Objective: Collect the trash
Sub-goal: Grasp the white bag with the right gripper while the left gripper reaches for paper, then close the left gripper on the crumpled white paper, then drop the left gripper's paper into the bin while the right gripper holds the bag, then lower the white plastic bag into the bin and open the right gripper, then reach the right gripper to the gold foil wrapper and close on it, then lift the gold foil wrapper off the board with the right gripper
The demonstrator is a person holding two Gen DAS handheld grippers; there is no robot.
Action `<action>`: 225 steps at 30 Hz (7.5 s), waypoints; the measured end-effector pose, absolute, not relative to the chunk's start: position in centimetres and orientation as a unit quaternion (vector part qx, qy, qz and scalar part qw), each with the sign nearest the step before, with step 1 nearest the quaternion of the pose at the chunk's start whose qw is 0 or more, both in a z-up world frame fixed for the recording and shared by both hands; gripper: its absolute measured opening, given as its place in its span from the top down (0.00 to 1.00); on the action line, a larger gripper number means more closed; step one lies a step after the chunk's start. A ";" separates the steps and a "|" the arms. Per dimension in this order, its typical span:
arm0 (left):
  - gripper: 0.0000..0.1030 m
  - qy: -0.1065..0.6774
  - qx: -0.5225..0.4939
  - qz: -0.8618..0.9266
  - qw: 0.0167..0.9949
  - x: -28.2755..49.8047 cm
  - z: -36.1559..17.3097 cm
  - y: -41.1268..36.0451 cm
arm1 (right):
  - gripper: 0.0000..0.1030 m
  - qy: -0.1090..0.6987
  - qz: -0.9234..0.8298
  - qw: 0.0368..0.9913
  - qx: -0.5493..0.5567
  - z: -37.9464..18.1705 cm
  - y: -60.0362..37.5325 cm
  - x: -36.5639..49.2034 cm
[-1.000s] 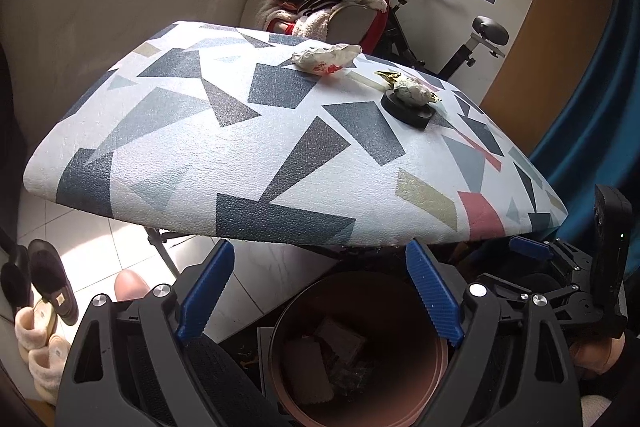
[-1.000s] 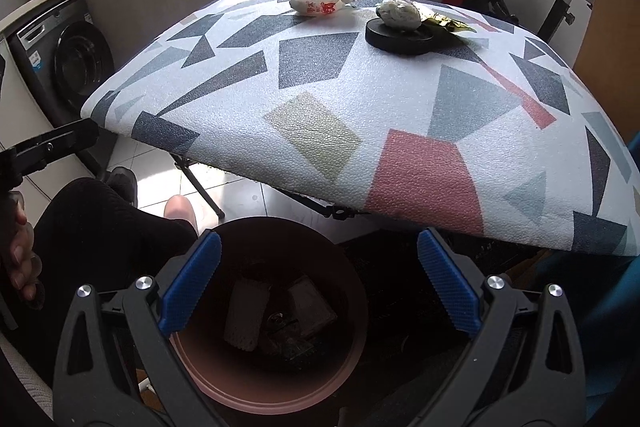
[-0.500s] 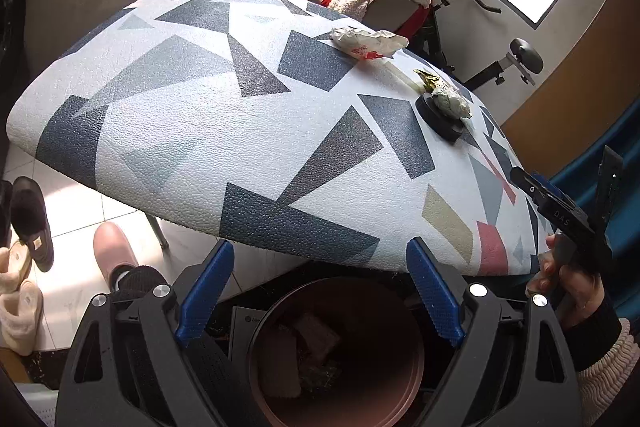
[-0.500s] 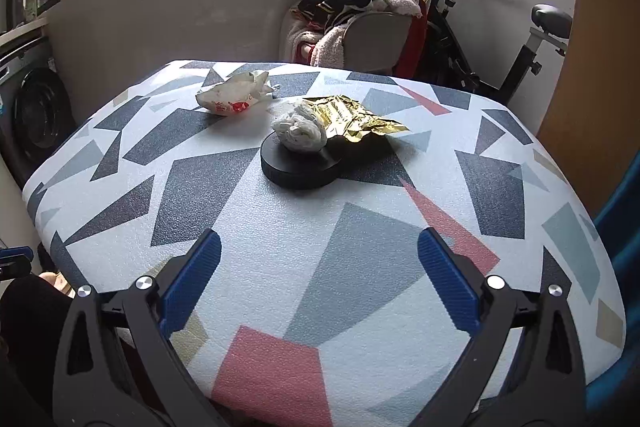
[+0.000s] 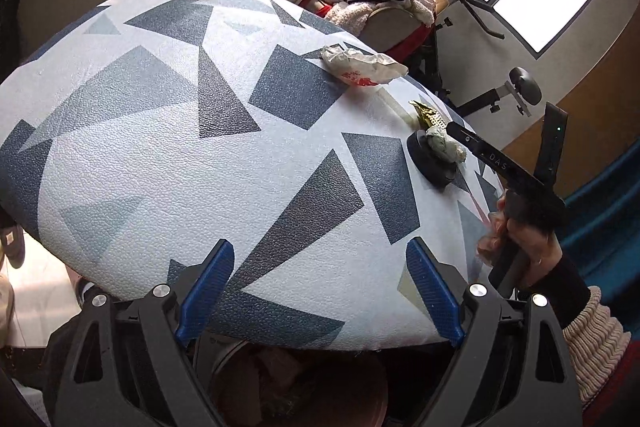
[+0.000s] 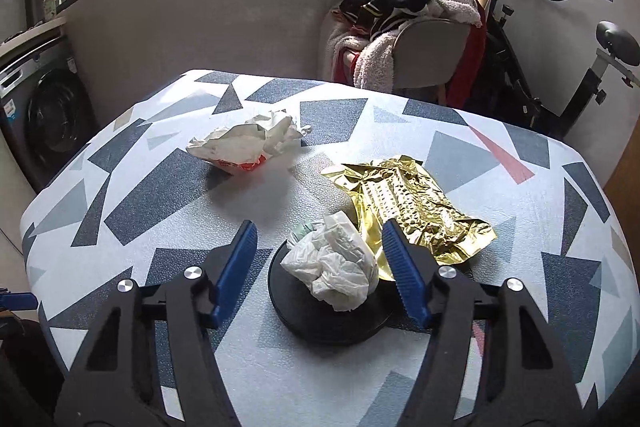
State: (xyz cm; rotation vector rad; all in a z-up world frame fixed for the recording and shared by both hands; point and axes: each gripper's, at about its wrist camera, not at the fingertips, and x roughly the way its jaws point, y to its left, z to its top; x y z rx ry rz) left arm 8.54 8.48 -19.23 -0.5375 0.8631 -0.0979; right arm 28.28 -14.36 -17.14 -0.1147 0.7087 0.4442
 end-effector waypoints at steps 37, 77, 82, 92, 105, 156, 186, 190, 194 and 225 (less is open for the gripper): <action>0.21 0.409 -0.449 -0.082 0.790 31.7 -20.1 10.4 | 0.53 0.347 0.267 0.899 -0.009 -19.1 -15.3 28.1; 0.83 0.367 -0.094 -0.139 0.915 11.0 -12.7 6.9 | 0.53 0.301 0.236 0.924 -0.027 -12.7 -16.4 17.5; 0.83 0.362 -0.078 -0.168 0.913 6.6 -12.8 4.5 | 0.53 0.305 0.229 0.924 -0.002 -12.5 -17.2 12.5; 0.83 0.373 -0.005 -0.196 0.907 -0.5 -14.6 1.0 | 0.53 0.309 0.221 0.925 0.023 -12.9 -18.7 5.8; 0.53 0.402 0.004 -0.213 0.890 -1.9 -17.4 -0.8 | 0.53 0.324 0.213 0.921 0.032 -14.6 -19.9 3.5; 0.13 0.366 -0.043 -0.071 0.927 -1.4 -17.6 4.7 | 0.06 0.404 0.208 0.888 -0.072 -21.0 -14.7 1.6; 0.13 0.372 -0.055 -0.098 0.921 2.9 -16.5 4.2 | 0.06 0.393 0.172 0.903 -0.031 -18.0 -18.7 8.1; 0.13 0.358 -0.060 -0.097 0.927 5.5 -15.5 4.7 | 0.06 0.366 0.154 0.916 -0.047 -15.7 -19.7 13.2; 0.13 0.351 -0.078 -0.092 0.928 8.1 -14.9 5.6 | 0.06 0.357 0.154 0.918 -0.074 -14.4 -18.9 19.9; 0.13 0.343 -0.039 -0.136 0.929 14.3 -14.8 3.7 | 0.58 0.456 0.124 0.876 -0.091 -17.0 -16.4 37.6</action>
